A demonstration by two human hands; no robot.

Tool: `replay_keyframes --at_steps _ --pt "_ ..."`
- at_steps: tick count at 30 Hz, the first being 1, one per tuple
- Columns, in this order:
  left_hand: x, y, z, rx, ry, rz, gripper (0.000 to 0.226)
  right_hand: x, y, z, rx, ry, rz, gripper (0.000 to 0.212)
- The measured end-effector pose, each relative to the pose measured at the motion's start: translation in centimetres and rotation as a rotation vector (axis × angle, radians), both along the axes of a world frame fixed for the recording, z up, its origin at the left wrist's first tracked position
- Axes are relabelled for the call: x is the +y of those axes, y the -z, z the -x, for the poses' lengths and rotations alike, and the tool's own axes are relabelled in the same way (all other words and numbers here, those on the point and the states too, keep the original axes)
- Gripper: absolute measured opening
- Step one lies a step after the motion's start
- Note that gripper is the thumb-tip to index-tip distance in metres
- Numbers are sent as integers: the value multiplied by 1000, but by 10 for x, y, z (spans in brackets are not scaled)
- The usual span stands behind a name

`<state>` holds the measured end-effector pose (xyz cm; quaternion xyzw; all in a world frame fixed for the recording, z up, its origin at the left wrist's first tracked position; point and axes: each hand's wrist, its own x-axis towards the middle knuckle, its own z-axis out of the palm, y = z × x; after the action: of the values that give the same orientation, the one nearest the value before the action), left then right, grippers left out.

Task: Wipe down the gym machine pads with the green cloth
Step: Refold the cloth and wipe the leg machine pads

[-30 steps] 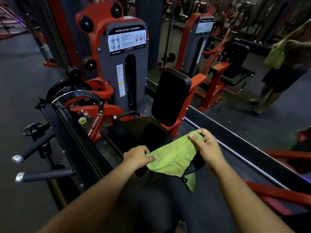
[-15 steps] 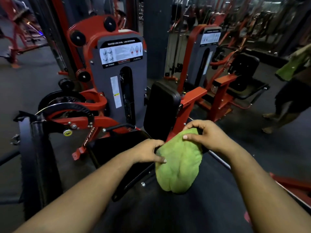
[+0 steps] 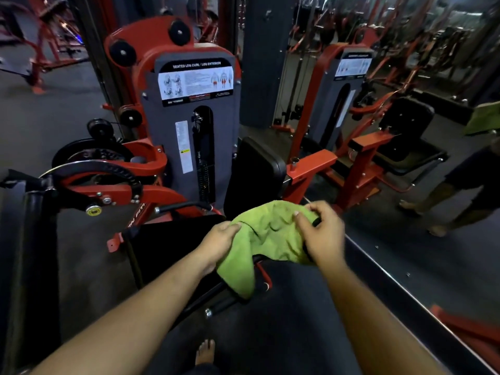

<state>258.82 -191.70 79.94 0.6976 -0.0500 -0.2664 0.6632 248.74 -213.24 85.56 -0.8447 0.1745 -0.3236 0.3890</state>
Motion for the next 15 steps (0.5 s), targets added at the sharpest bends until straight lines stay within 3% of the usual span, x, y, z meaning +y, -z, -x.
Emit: replay_keyframes --at_steps 5,7,9,10,12,14,15 --pt "-28 -21 -4 328 98 81 50 53 52 -22 162 -398 260 19" --pt "-27 -16 -20 325 185 98 53 49 57 -32 230 -555 138 26" --pt "-26 -4 -39 284 216 100 65 35 52 -46 329 -647 -178 26" --pt "-26 3 -48 268 218 94 65 27 48 -52 348 -629 -341 26" --pt "-31 16 -72 238 222 72 44 12 45 -75 265 -457 -519 21" --pt "-37 20 -96 213 303 79 30 -7 48 -100 231 -290 -513 17" --pt "-41 18 -106 199 365 99 28 -16 49 -111 280 -269 -475 25"
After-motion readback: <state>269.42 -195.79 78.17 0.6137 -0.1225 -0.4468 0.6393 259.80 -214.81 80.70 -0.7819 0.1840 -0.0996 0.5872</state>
